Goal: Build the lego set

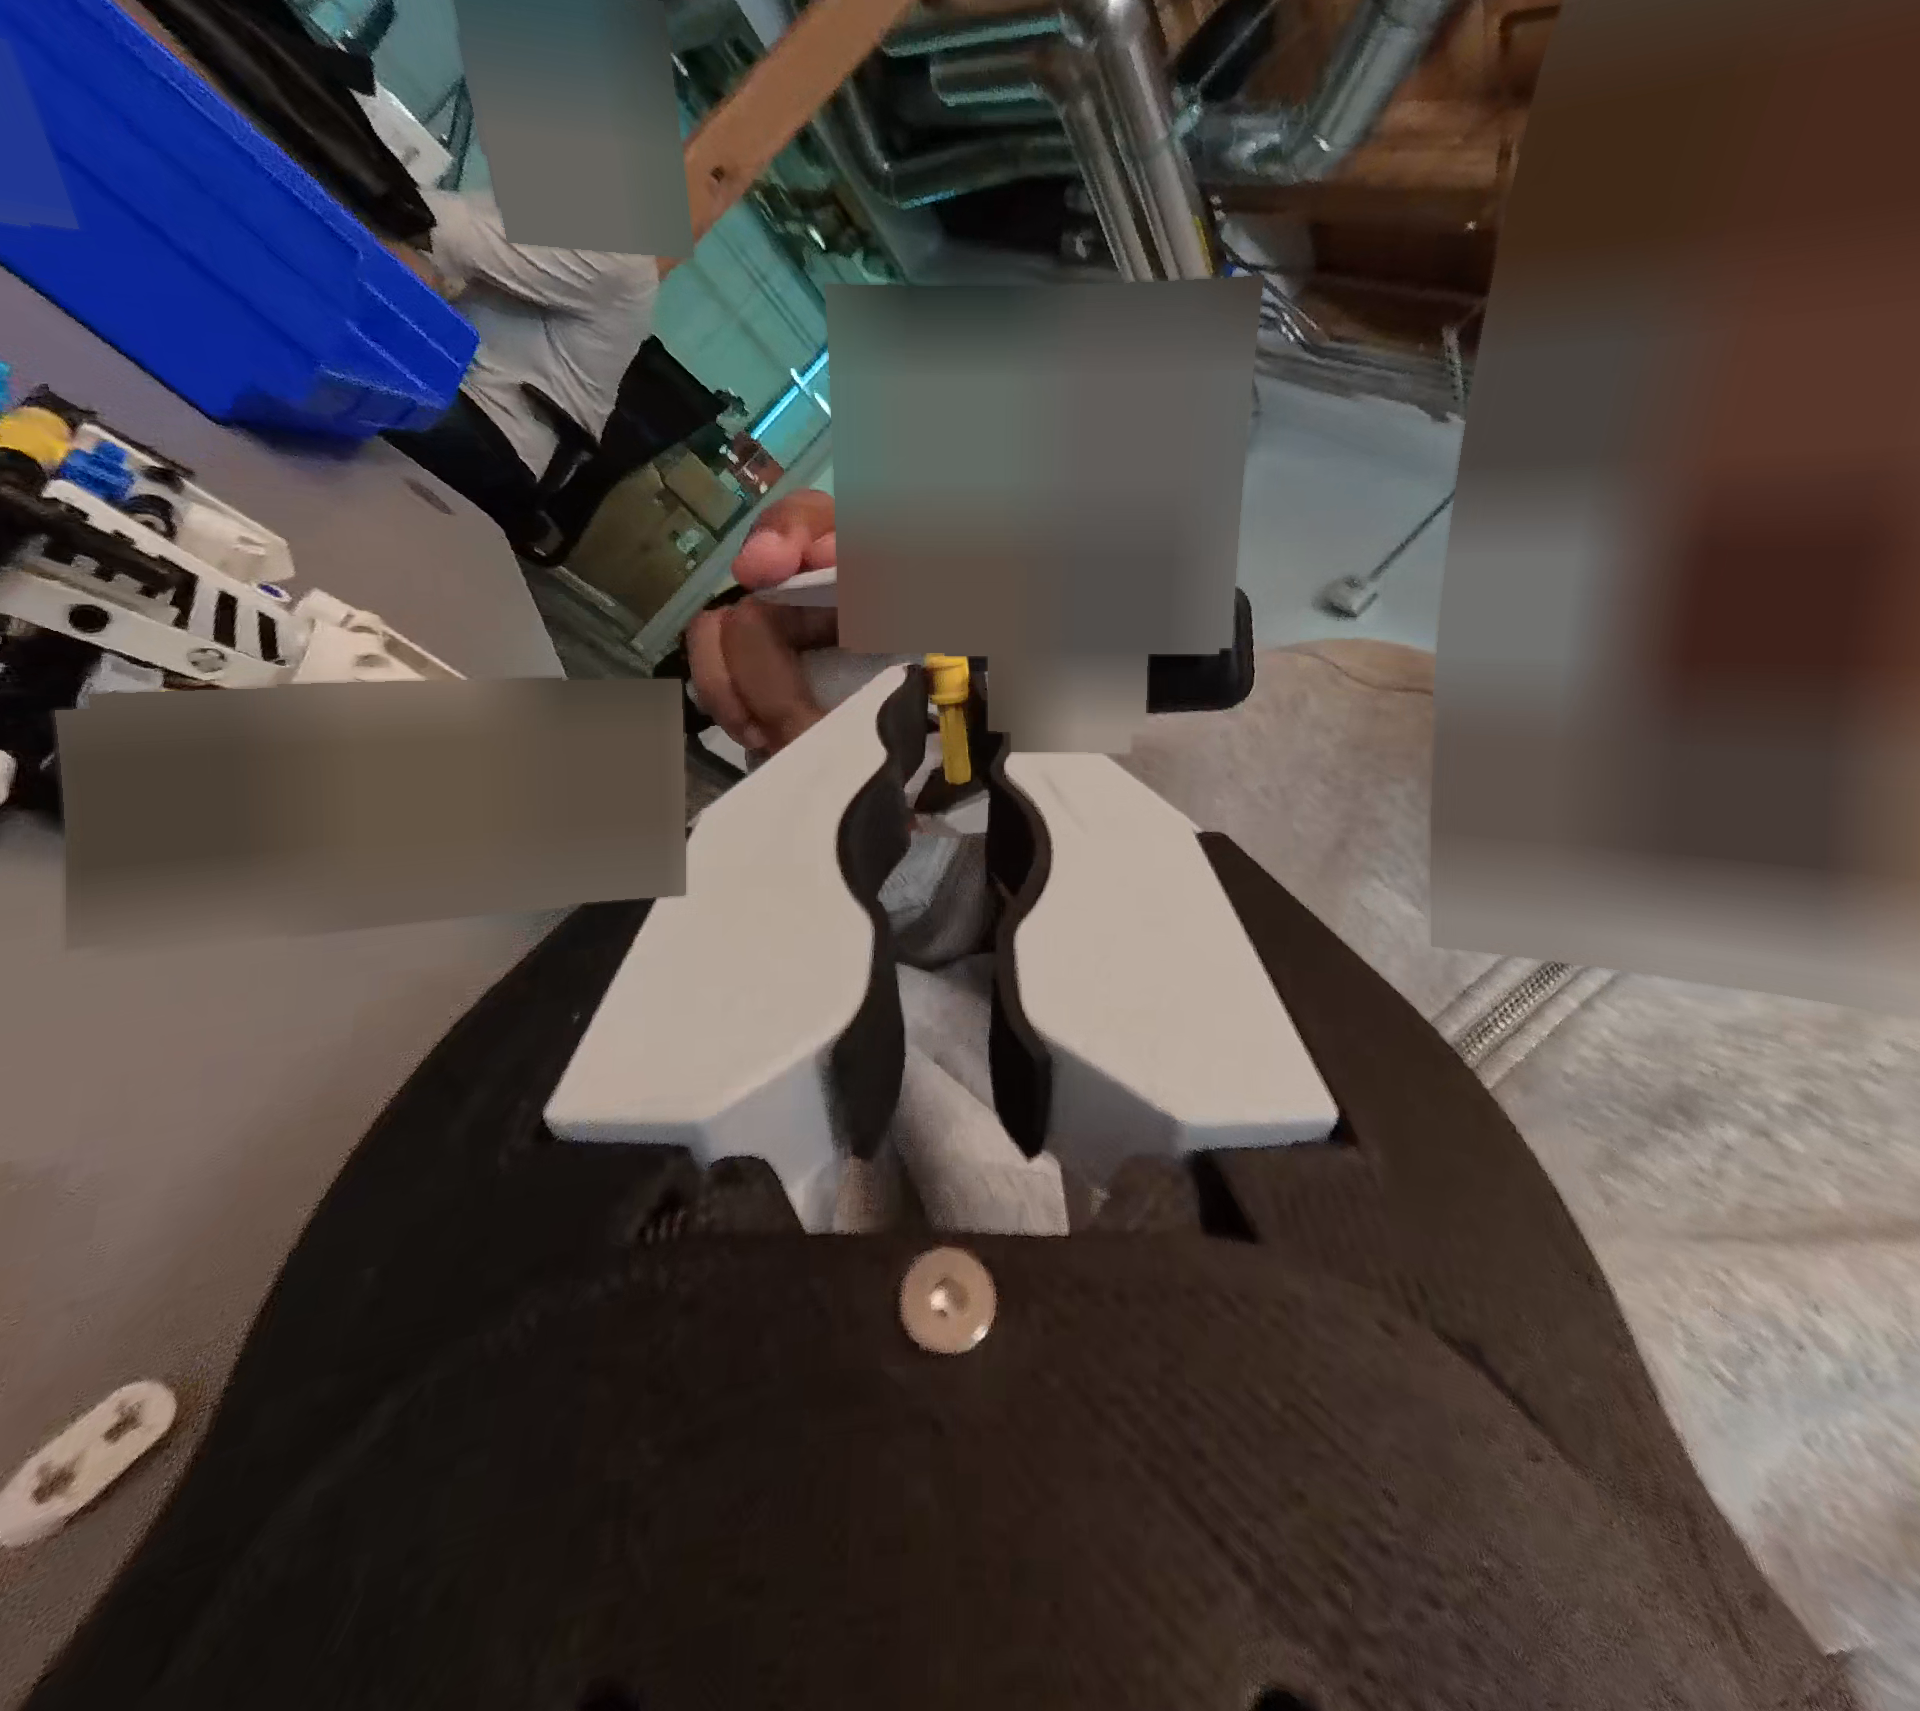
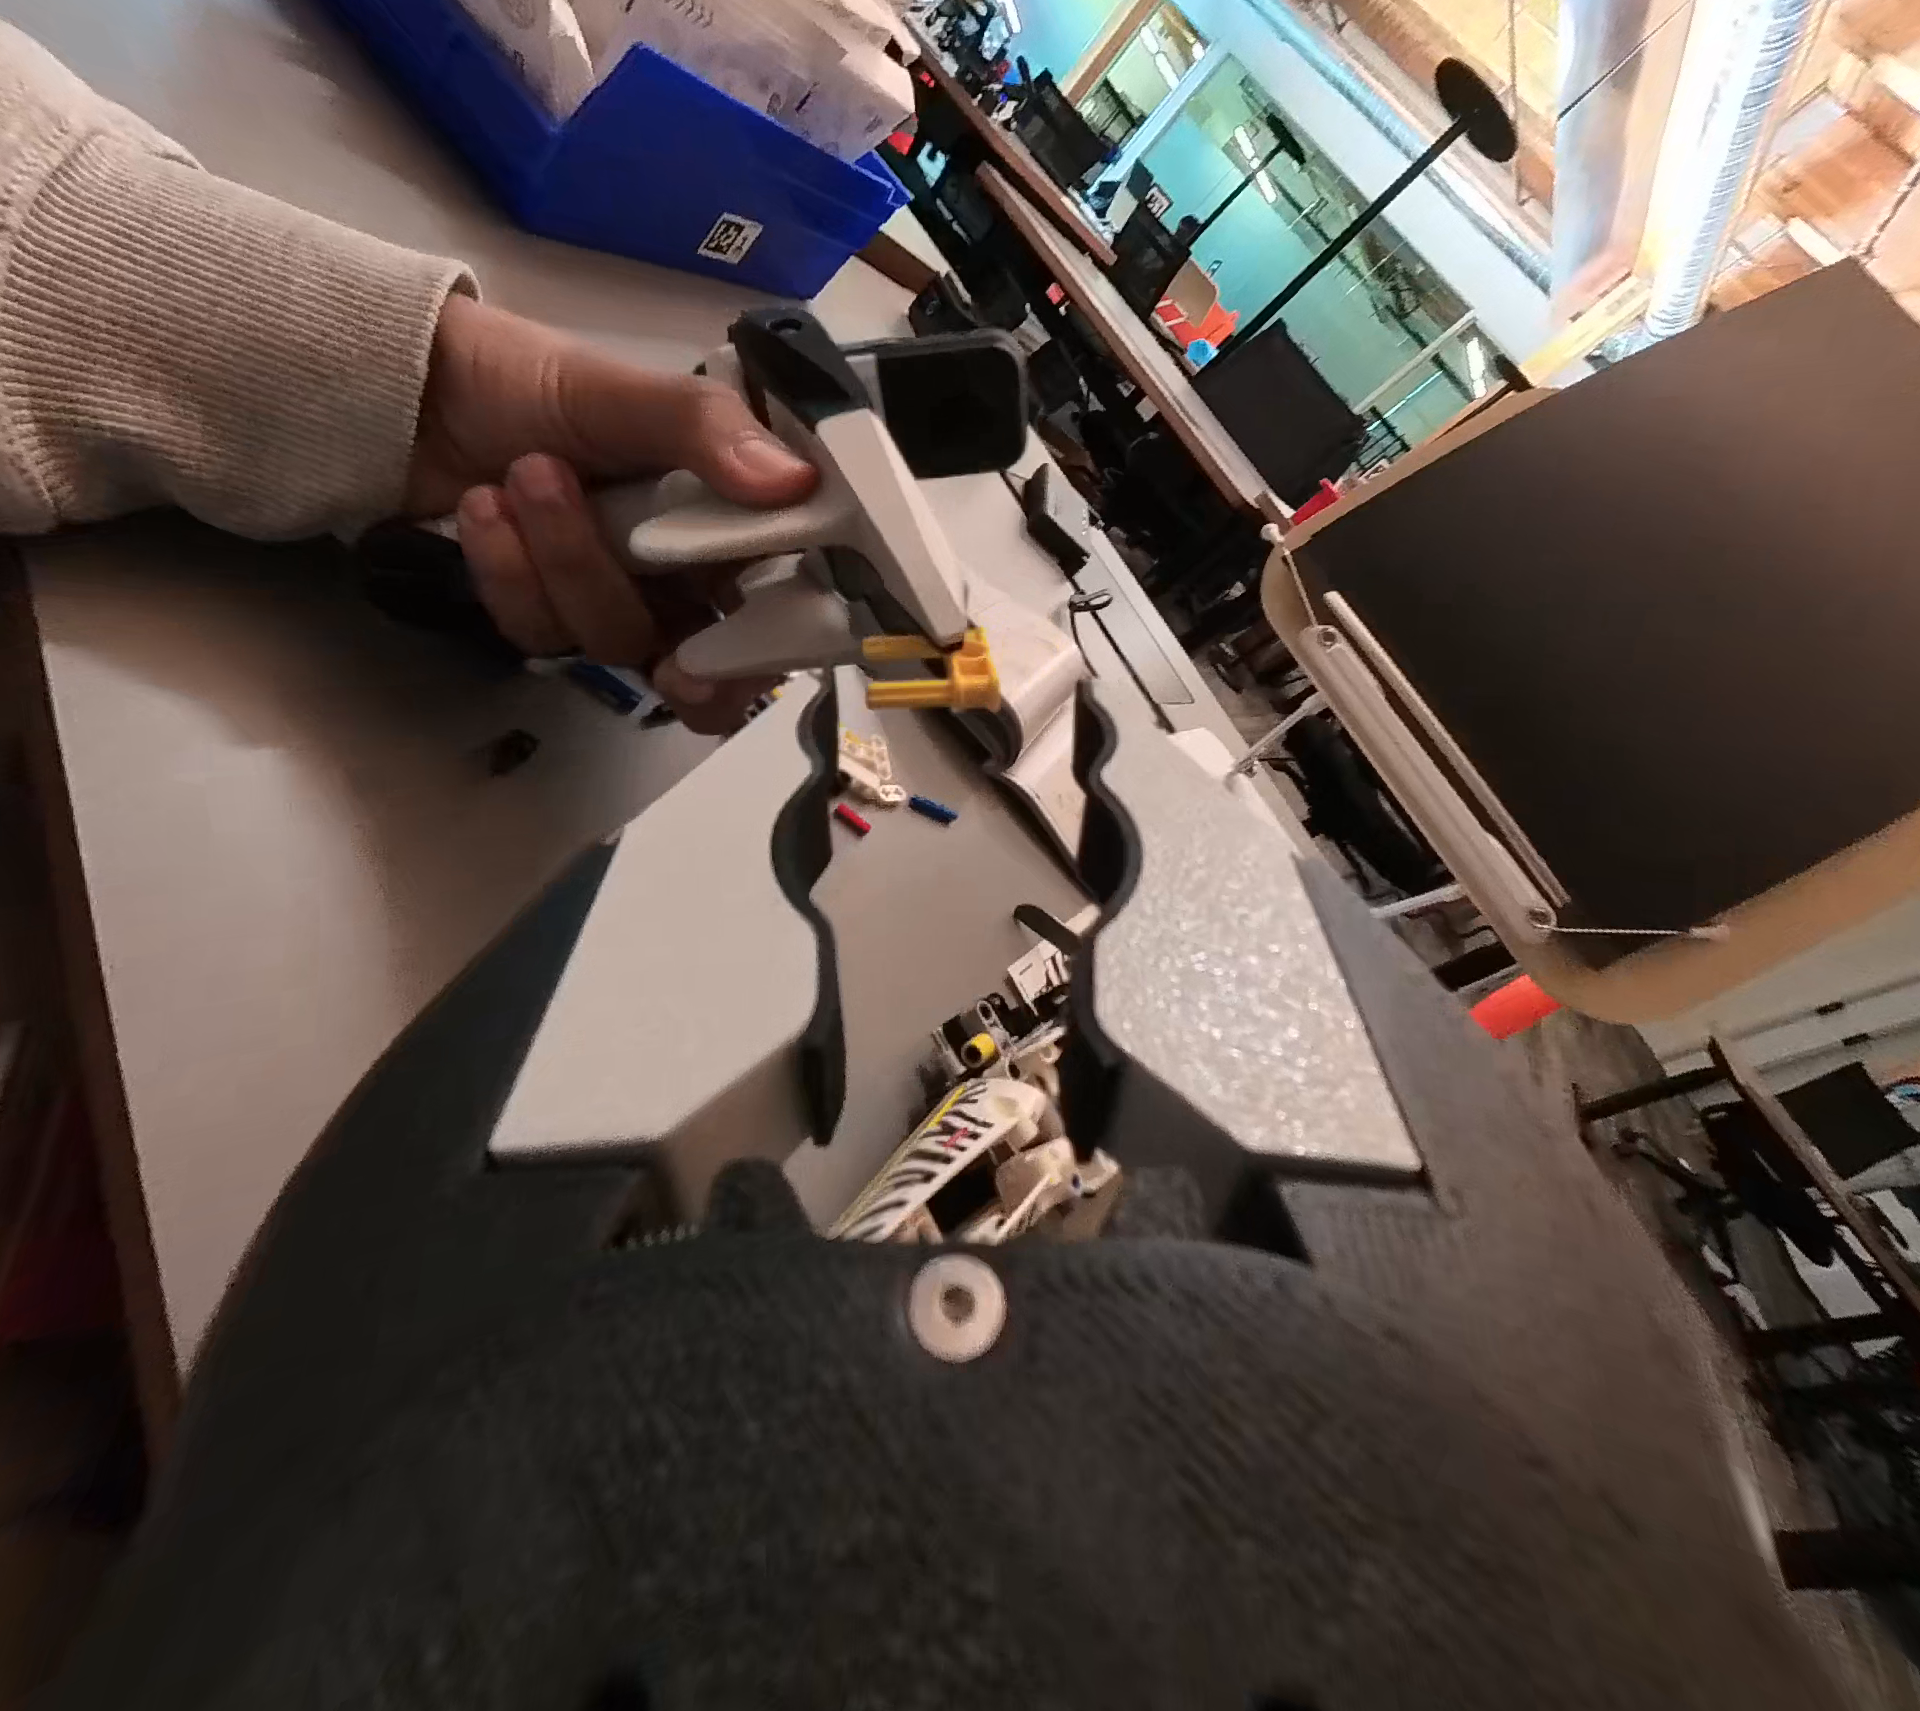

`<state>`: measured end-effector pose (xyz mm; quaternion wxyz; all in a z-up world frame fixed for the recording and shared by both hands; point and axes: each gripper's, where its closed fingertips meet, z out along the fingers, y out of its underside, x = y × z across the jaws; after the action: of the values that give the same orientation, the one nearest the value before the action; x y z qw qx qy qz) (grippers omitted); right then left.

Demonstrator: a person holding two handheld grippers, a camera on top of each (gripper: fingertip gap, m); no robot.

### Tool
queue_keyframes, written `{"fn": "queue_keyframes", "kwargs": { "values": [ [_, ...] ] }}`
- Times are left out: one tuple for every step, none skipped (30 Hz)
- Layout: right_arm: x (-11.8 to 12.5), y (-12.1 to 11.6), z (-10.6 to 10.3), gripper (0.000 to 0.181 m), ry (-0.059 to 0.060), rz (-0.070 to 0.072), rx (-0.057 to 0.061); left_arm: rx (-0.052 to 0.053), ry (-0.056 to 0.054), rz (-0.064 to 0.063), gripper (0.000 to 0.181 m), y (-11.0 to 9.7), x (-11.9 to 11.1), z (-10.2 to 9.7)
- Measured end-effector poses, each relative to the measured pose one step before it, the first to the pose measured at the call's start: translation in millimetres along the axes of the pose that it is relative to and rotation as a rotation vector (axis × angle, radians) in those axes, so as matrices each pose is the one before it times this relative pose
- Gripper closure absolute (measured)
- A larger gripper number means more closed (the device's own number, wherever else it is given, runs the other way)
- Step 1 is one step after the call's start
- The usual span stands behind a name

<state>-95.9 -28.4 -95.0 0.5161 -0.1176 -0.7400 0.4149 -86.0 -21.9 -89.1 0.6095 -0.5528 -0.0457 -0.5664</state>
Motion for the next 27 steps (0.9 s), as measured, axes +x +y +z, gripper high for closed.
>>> {"fn": "queue_keyframes", "kwargs": {
  "values": [
    [-1.13,0.45,-0.77,0.143,-0.0108,0.0039,0.0020,-0.0123,-0.0018,0.0041,0.177,1.92,-0.03,1.16],
    [-0.72,-0.46,-1.10,0.149,-0.0074,0.0069,0.0086,-0.0006,0.0021,-0.0013,0.177,0.27,0.13,0.22],
    [0.17,-1.00,-1.19,0.152,-0.0021,0.0106,0.0123,0.0082,0.0030,-0.0036,0.177,-1.11,0.05,-0.65],
    [0.61,-1.38,-1.15,0.153,-0.0003,0.0079,0.0150,0.0110,-0.0066,-0.0017,0.177,-1.65,-1.32,-1.39],
    [1.26,-1.81,-1.31,0.153,0.0033,0.0049,0.0166,0.0142,-0.0081,0.0006,0.177,-2.20,-1.32,-1.68],
    [1.38,-1.35,-1.09,0.153,0.0020,0.0040,0.0131,0.0145,0.0057,0.0024,0.177,-2.30,1.05,-1.44],
    [0.46,-0.28,-0.65,0.154,-0.0049,0.0026,0.0050,0.0088,0.0190,0.0021,0.177,-1.44,3.30,-0.56],
    [-0.40,0.78,-0.33,0.156,-0.0089,-0.0029,-0.0027,0.0007,0.0157,-0.0005,0.177,-0.07,2.40,0.06],
    [-0.72,1.14,-0.22,0.158,-0.0066,-0.0101,-0.0047,-0.0042,0.0000,-0.0020,0.177,0.69,-0.31,0.57],
    [-0.72,0.73,-0.37,0.159,-0.0027,-0.0151,-0.0032,-0.0067,-0.0110,-0.0017,0.177,1.25,-2.18,0.45],
    [-0.47,0.28,-0.52,0.159,0.0013,-0.0168,-0.0006,-0.0022,-0.0020,-0.0014,0.177,0.50,-0.67,0.43],
    [-0.42,-0.75,-0.89,0.161,0.0026,-0.0179,0.0060,0.0042,0.0056,0.0004,0.177,-0.56,0.79,0.05],
    [-0.35,-2.46,-1.22,0.169,0.0039,-0.0188,0.0167,0.0064,0.0046,0.0026,0.177,-1.02,0.85,-0.35],
    [0.67,-3.67,-1.34,0.181,0.0091,-0.0123,0.0233,0.0044,0.0016,0.0034,0.177,-0.67,0.71,-0.44],
    [0.68,-2.98,-0.67,0.181,0.0035,0.0015,0.0173,0.0022,0.0028,0.0011,0.177,-0.28,0.61,-0.26],
    [-0.37,-0.53,0.32,0.181,-0.0080,0.0134,0.0004,0.0009,0.0032,-0.0006,0.177,-0.12,0.49,0.06],
    [-0.94,1.26,0.85,0.179,-0.0138,0.0163,-0.0102,-0.0011,0.0013,0.0001,0.177,0.25,0.14,0.35],
    [-0.37,1.61,1.08,0.170,-0.0080,0.0156,-0.0103,-0.0021,-0.0006,0.0007,0.177,0.37,-0.03,0.24],
    [0.15,0.92,0.64,0.164,-0.0020,0.0122,-0.0049,-0.0007,-0.0036,0.0018,0.177,0.19,-0.49,0.10],
    [0.23,-0.60,0.03,0.161,0.0000,0.0095,0.0054,0.0022,0.0031,0.0010,0.177,-0.39,0.59,-0.07],
    [-0.21,-0.87,0.06,0.157,-0.0019,0.0113,0.0070,0.0031,0.0109,-0.0001,0.177,-0.37,1.77,0.16],
    [-0.61,-0.29,0.51,0.155,-0.0053,0.0127,0.0022,0.0002,0.0095,0.0006,0.177,-0.03,1.62,0.18],
    [-1.00,-0.01,0.63,0.153,-0.0076,0.0099,-0.0006,-0.0024,0.0030,0.0019,0.177,0.44,0.54,0.26],
    [-0.90,-0.13,0.50,0.153,-0.0048,0.0045,0.0001,-0.0040,-0.0021,0.0009,0.177,0.60,-0.30,0.35],
    [-0.32,-0.06,0.26,0.153,0.0001,-0.0004,0.0000,-0.0037,-0.0018,-0.0010,0.177,0.72,-0.39,0.31],
    [-0.08,-0.01,0.17,0.154,0.0015,-0.0027,-0.0009,-0.0009,0.0009,-0.0015,0.177,0.20,-0.01,0.15],
    [0.14,-0.08,0.04,0.154,0.0029,-0.0020,0.0001,0.0011,0.0015,-0.0008,0.177,-0.03,0.13,-0.01]
  ]
}}
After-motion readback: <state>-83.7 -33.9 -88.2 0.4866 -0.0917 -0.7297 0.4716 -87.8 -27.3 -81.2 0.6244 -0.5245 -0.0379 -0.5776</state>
